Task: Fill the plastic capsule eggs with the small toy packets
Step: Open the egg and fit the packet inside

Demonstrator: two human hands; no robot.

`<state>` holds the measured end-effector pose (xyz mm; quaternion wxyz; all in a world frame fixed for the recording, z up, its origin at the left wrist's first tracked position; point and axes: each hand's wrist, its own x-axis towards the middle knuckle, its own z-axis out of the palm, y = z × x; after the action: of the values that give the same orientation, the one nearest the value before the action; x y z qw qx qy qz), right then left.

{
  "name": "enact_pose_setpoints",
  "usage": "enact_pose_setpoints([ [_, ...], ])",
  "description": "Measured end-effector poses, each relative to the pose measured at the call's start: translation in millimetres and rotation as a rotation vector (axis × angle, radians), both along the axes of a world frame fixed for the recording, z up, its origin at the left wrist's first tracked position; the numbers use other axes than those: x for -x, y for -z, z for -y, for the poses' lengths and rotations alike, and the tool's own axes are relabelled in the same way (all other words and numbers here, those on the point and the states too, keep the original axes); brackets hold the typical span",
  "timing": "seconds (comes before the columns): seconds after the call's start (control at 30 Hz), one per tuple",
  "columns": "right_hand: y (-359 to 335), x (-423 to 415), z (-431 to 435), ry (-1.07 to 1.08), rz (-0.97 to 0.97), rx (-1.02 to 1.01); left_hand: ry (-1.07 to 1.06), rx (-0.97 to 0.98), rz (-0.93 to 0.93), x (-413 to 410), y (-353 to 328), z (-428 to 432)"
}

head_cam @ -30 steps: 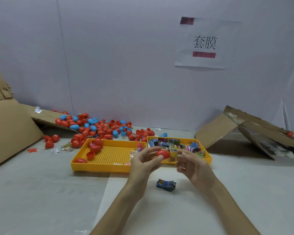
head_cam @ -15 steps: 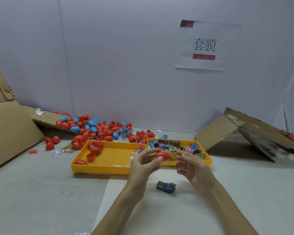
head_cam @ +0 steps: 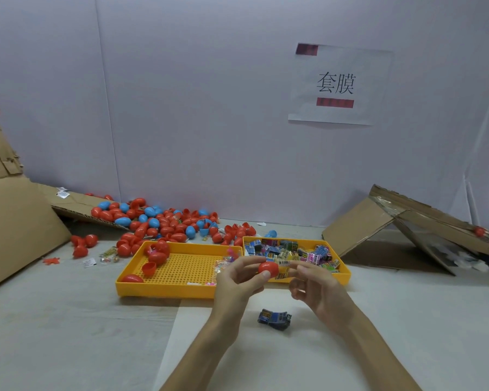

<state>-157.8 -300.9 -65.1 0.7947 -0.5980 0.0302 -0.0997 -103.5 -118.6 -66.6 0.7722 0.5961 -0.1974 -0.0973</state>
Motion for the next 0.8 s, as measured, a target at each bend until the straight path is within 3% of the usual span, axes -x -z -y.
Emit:
enact_pose_setpoints([
  [0.27, 3.4, -0.8, -1.9, 0.098, 0.022, 0.224, 0.030, -0.083, 0.007, -0.3, 3.4, 0.5],
  [0.8, 0.9, -0.3, -2.5, 0.109, 0.077, 0.227, 0.059, -0.117, 0.007, 2.2, 1.5, 0.6],
])
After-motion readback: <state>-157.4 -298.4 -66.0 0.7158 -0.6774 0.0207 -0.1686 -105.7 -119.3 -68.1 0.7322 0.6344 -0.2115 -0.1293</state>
